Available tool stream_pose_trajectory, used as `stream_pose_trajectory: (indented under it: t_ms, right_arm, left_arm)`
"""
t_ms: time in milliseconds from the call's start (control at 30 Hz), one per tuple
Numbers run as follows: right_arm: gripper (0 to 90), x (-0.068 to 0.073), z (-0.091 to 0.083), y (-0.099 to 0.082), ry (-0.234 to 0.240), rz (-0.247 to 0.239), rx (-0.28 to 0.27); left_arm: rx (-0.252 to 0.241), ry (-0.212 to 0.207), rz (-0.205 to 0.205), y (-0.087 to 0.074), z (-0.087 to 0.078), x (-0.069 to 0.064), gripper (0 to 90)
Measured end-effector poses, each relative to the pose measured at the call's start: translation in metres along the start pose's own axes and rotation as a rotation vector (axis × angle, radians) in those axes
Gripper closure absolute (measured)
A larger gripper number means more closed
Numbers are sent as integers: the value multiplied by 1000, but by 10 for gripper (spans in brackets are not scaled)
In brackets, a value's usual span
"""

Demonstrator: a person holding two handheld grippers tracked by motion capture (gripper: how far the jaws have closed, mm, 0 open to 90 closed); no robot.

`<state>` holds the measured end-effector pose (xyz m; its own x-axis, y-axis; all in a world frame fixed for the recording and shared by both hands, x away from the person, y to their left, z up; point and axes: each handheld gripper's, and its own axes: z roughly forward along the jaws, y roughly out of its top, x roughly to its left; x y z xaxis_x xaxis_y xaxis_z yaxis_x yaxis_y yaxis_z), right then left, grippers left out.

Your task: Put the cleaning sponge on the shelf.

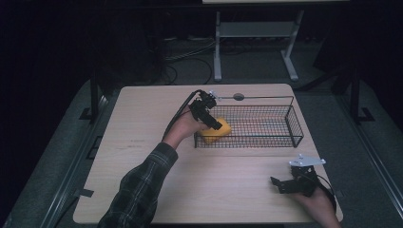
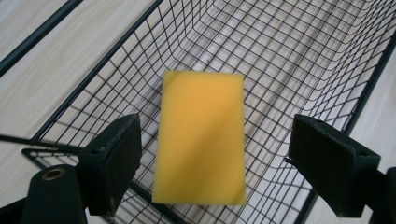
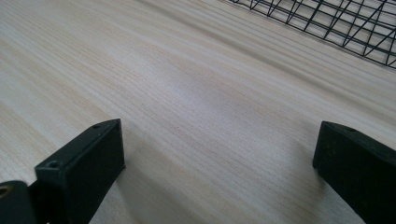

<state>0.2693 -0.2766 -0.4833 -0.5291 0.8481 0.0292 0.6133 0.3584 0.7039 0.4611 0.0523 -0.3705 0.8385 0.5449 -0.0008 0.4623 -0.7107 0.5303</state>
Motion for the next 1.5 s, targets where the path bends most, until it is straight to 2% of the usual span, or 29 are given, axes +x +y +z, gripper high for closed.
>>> stream_pose_trajectory:
  t_ms: [467, 867, 1200, 1400, 1500]
  right_arm:
    - [14, 0, 0, 0, -1, 1, 1]
    - [13, 0, 0, 0, -2, 0, 1]
    - [14, 0, 0, 0, -2, 1, 1]
    - [13, 0, 0, 0, -2, 0, 1]
    - [13, 0, 0, 0, -2, 0, 1]
  left_arm:
    - [-43, 23, -6, -18, -27, 1, 171]
    - [-70, 30, -22, -37, -41, 2, 171]
    - [-85, 45, -27, -63, -56, 3, 172]
    - [-113, 58, -46, -81, -61, 1, 172]
    - [-111, 65, -47, -87, -63, 0, 172]
